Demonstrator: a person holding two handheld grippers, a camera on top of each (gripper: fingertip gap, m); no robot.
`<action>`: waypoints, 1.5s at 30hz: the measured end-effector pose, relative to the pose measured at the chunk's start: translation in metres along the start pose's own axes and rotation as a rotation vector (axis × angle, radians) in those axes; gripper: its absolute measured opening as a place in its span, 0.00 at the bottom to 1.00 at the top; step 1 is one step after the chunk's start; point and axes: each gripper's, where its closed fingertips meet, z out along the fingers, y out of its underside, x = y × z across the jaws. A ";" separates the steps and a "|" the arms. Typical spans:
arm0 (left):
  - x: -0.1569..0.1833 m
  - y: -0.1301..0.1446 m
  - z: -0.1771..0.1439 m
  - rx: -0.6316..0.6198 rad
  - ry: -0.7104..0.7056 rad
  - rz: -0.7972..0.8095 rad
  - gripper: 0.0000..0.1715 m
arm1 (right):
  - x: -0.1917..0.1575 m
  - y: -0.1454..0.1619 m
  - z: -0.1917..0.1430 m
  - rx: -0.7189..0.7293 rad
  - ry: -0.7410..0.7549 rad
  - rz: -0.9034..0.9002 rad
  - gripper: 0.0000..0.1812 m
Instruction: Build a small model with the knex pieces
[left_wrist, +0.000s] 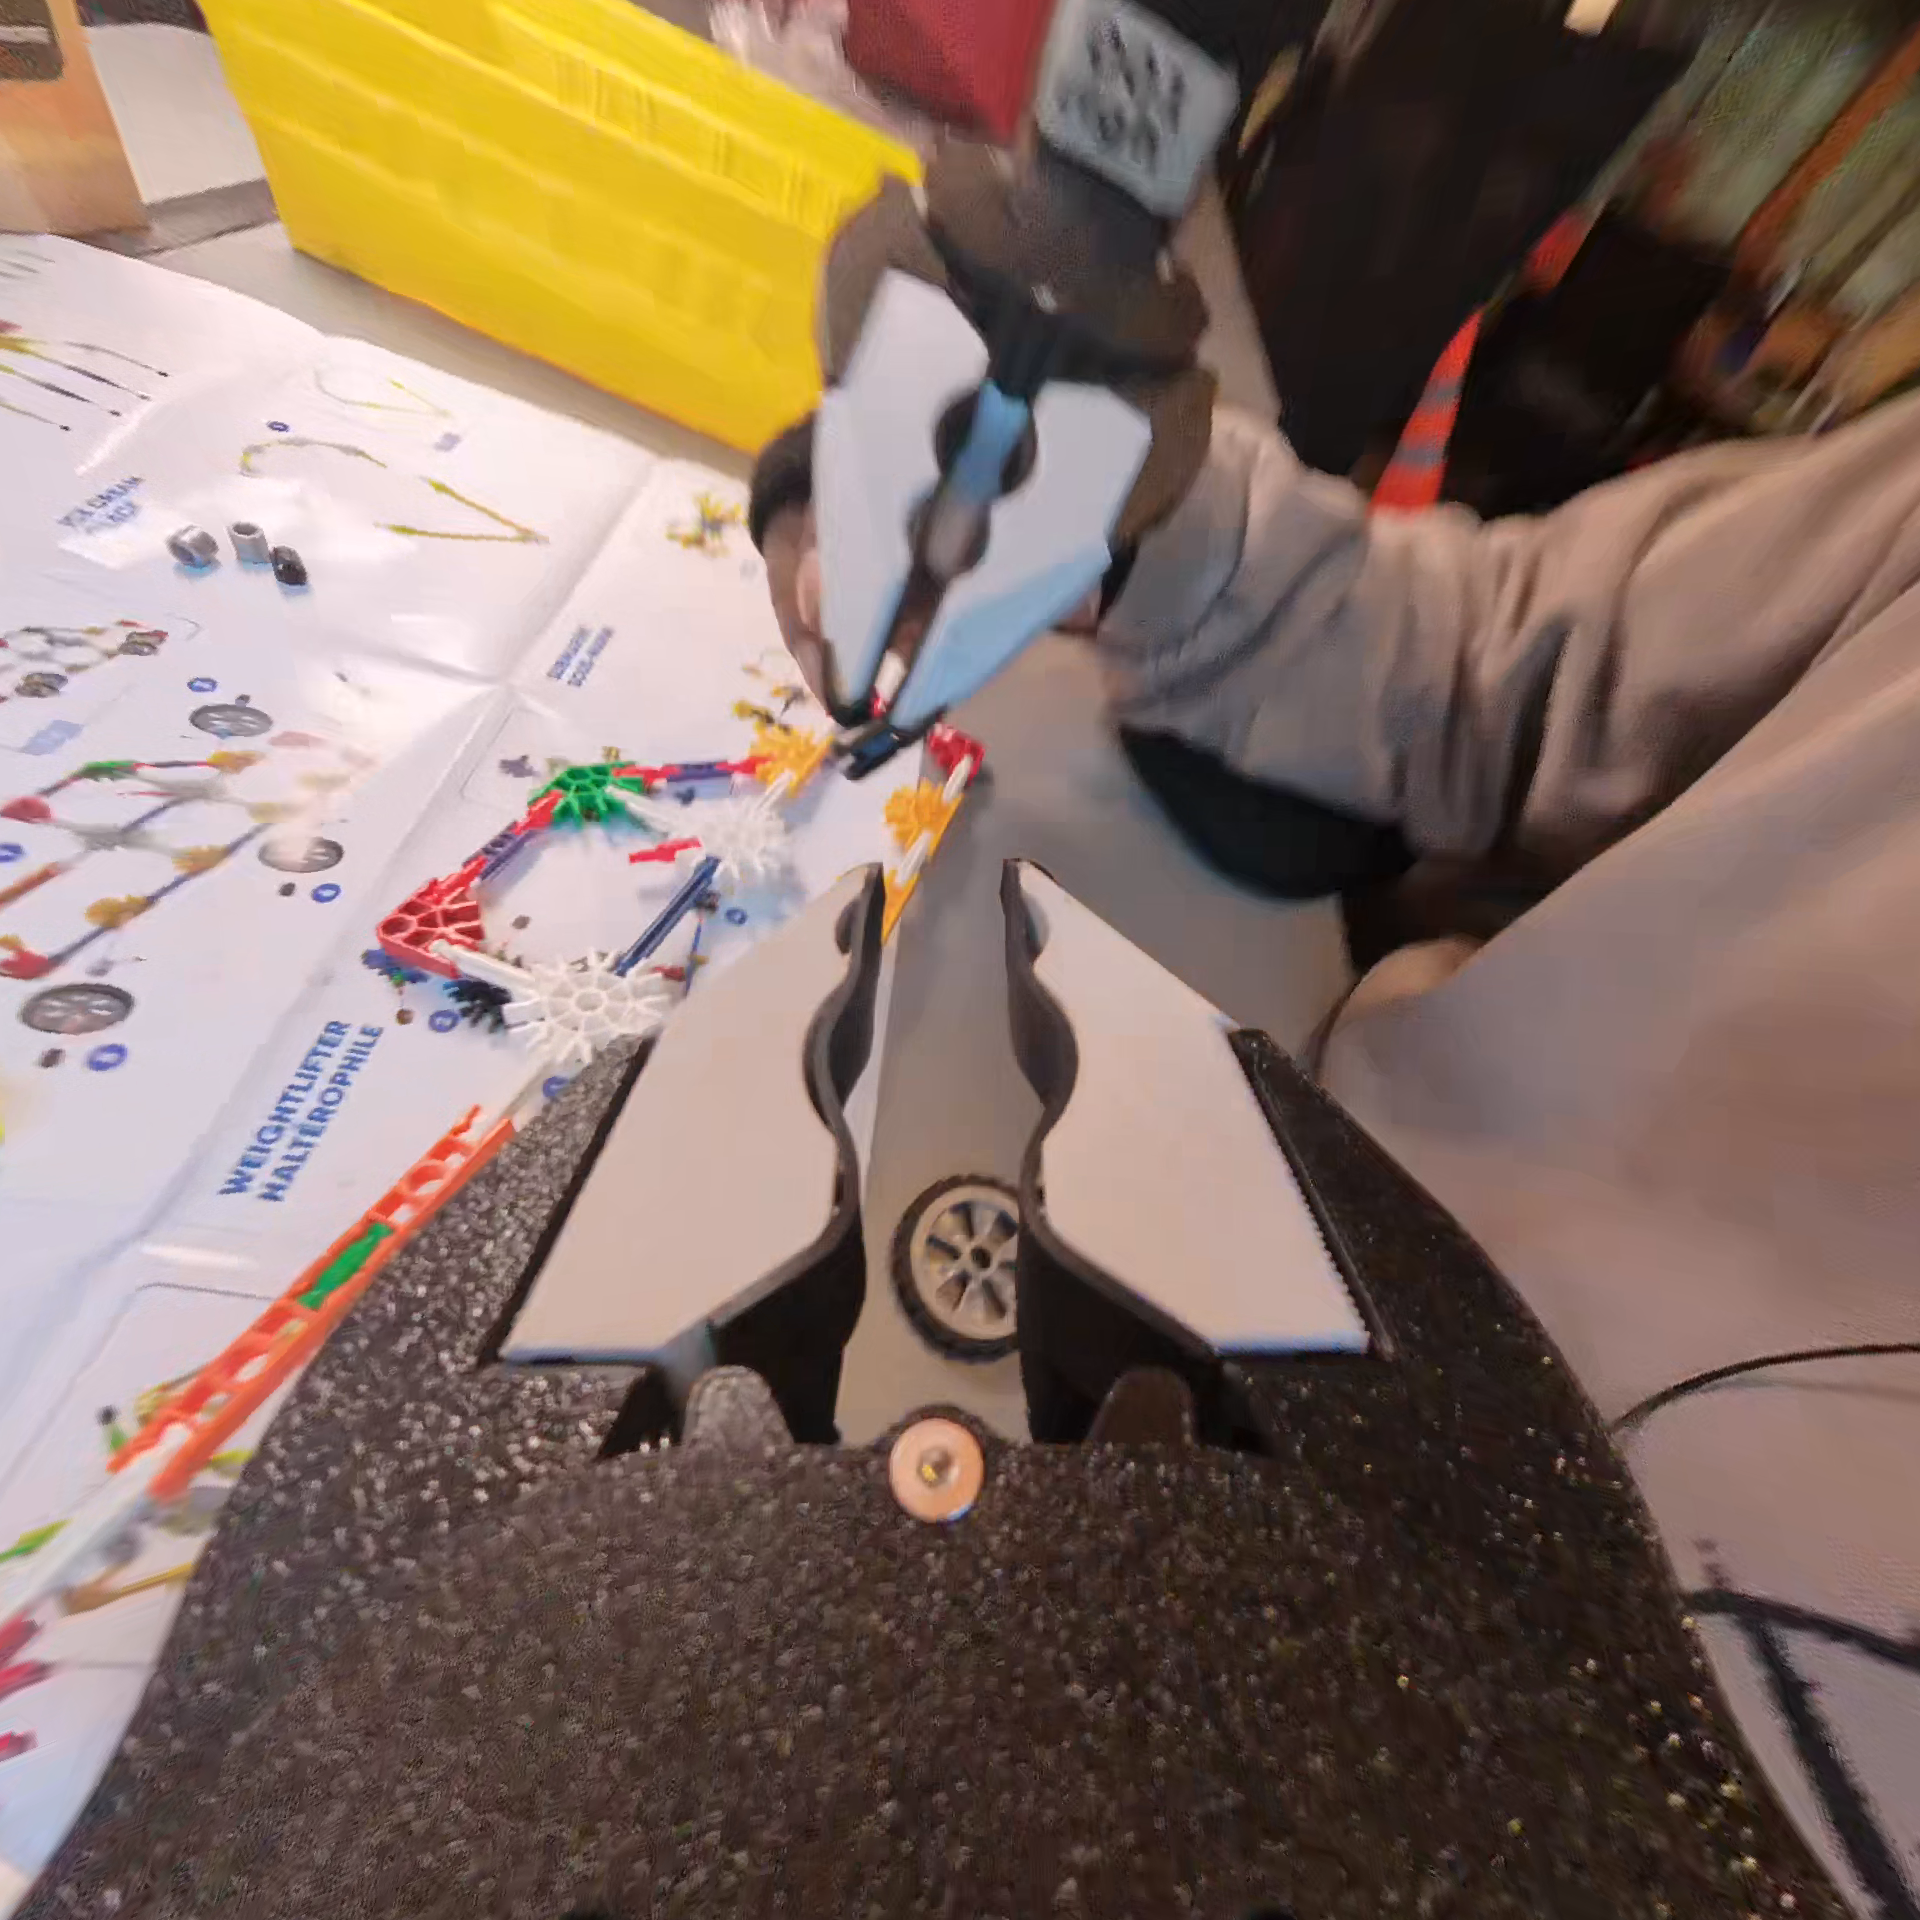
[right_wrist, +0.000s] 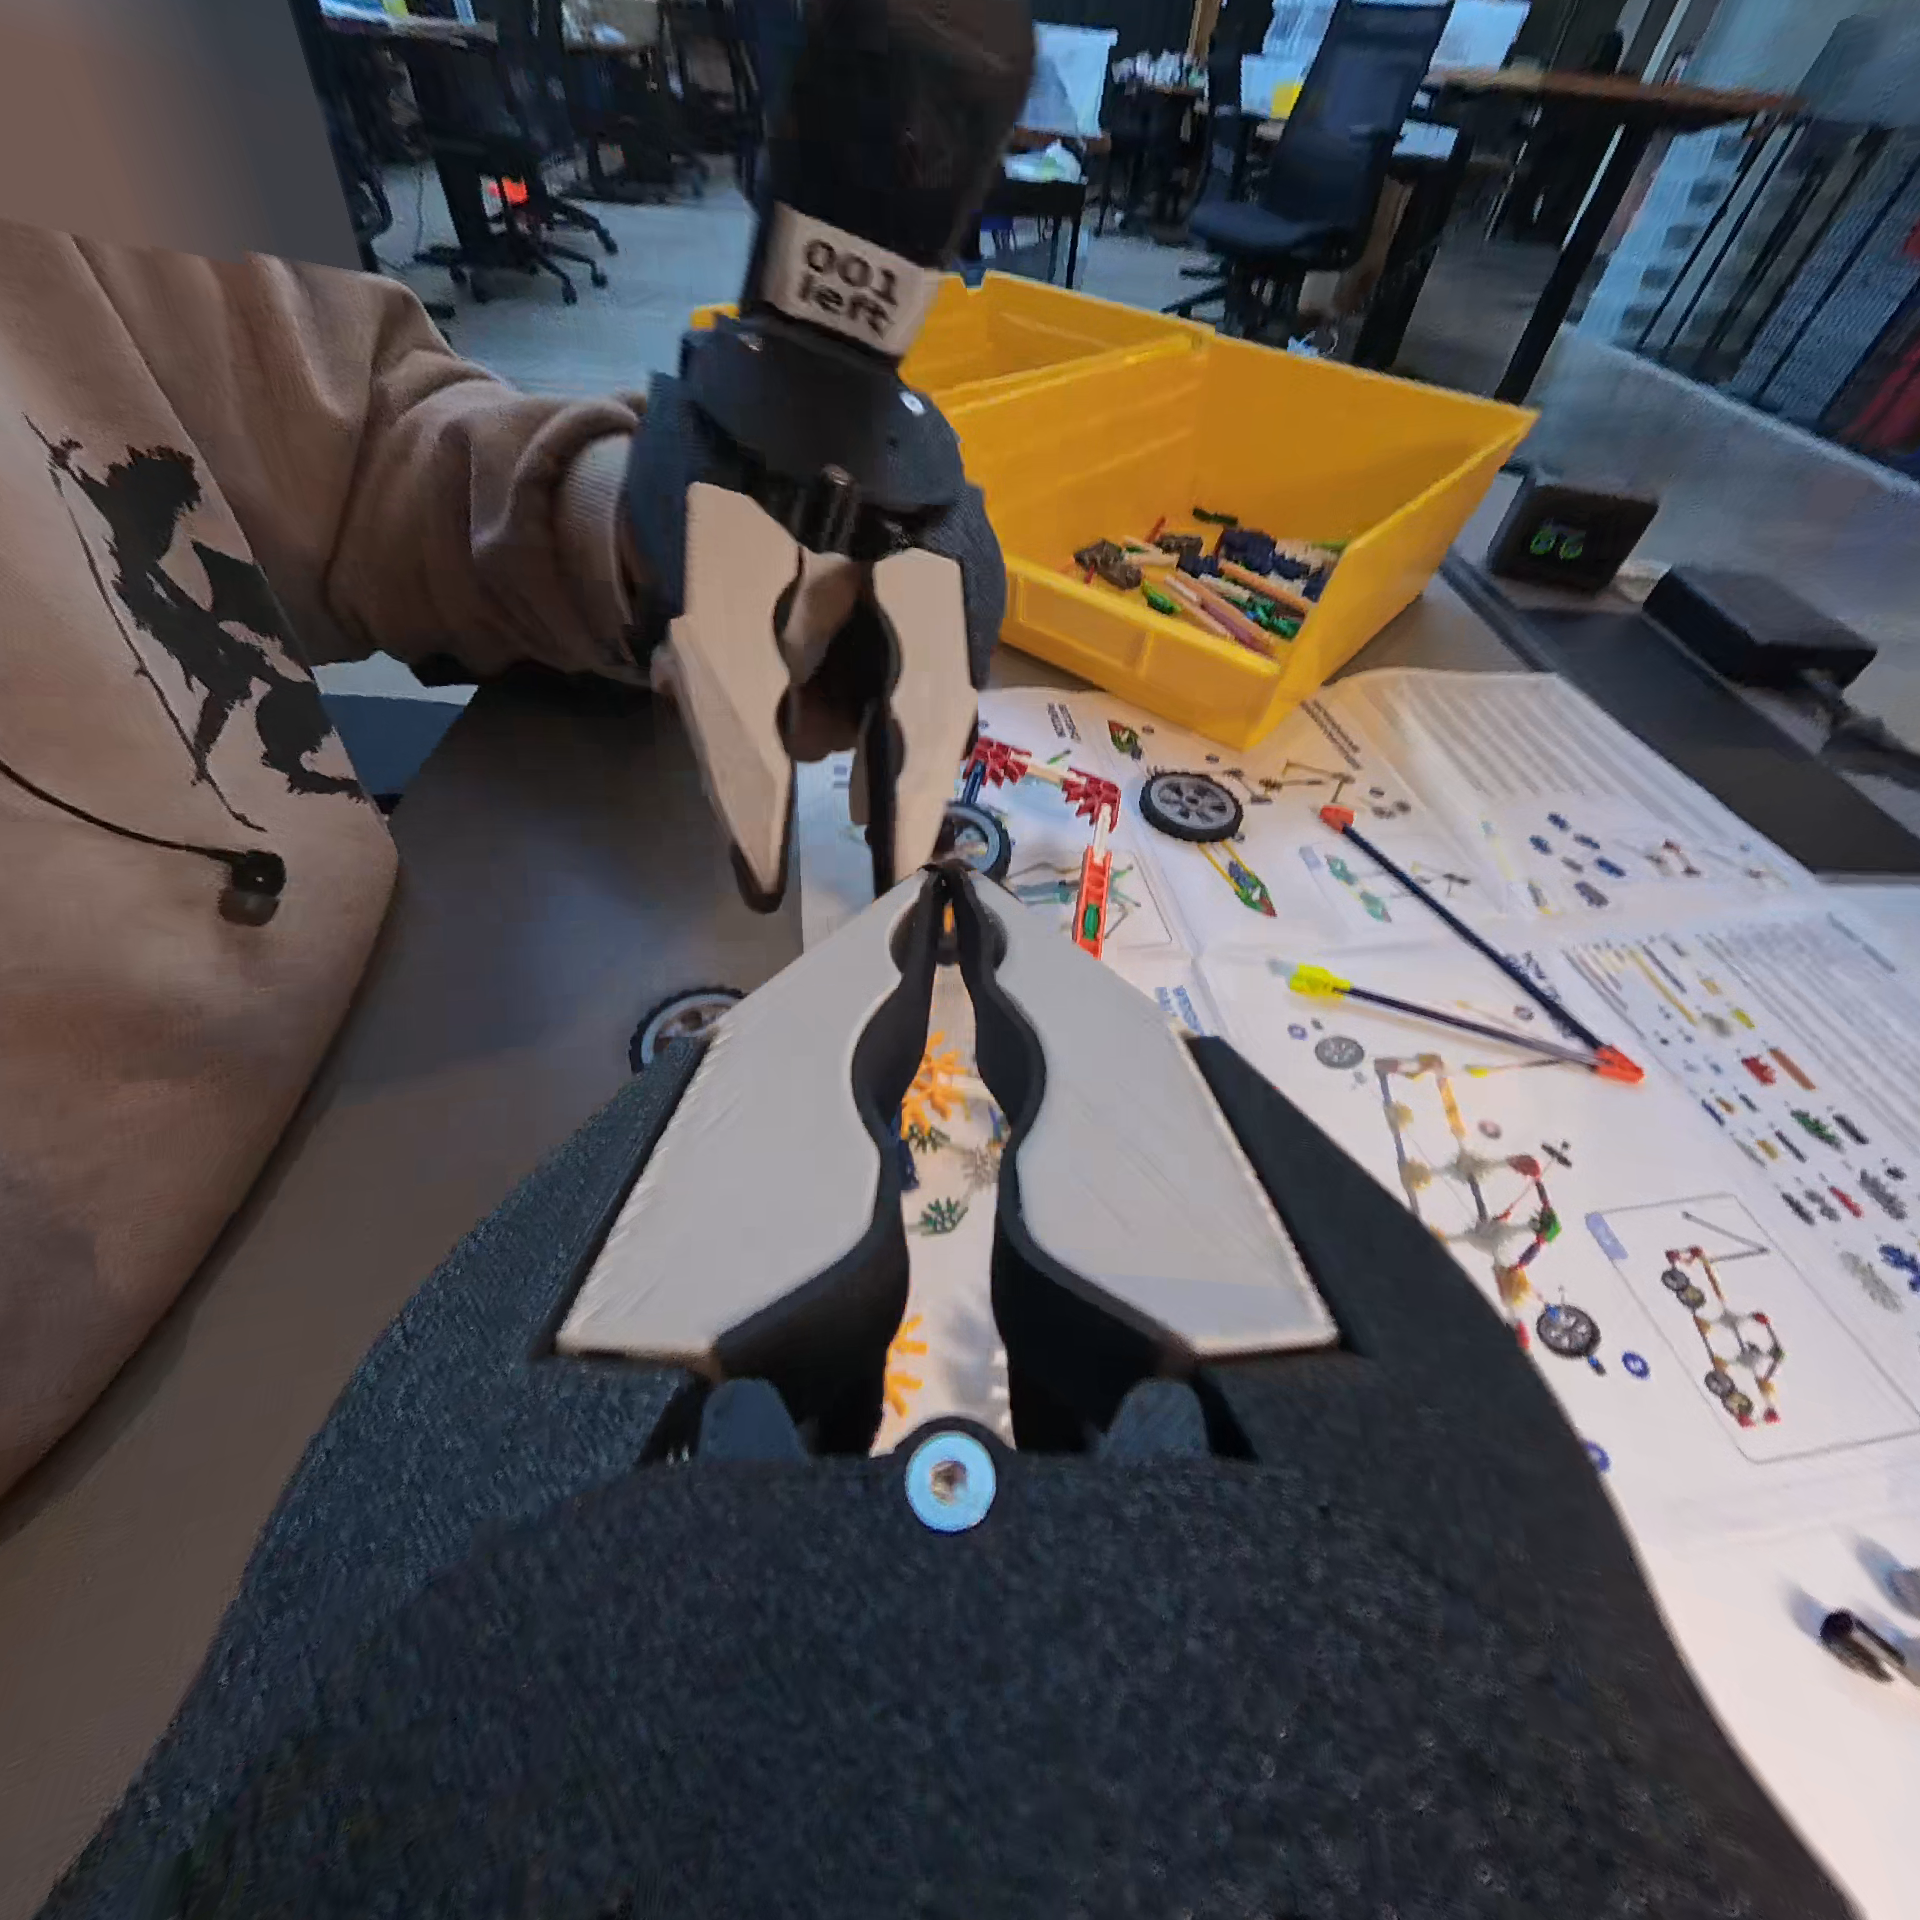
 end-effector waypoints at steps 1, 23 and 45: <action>-0.002 -0.012 -0.006 0.087 0.054 -0.116 0.13 | -0.002 -0.008 0.002 0.031 0.015 -0.027 0.00; 0.006 -0.053 -0.042 0.438 0.357 -0.377 0.03 | -0.010 -0.042 0.018 0.111 0.273 -0.363 0.00; 0.028 0.028 -0.007 -0.102 0.302 0.016 0.03 | -0.059 0.018 0.015 -0.215 -0.129 -0.303 0.09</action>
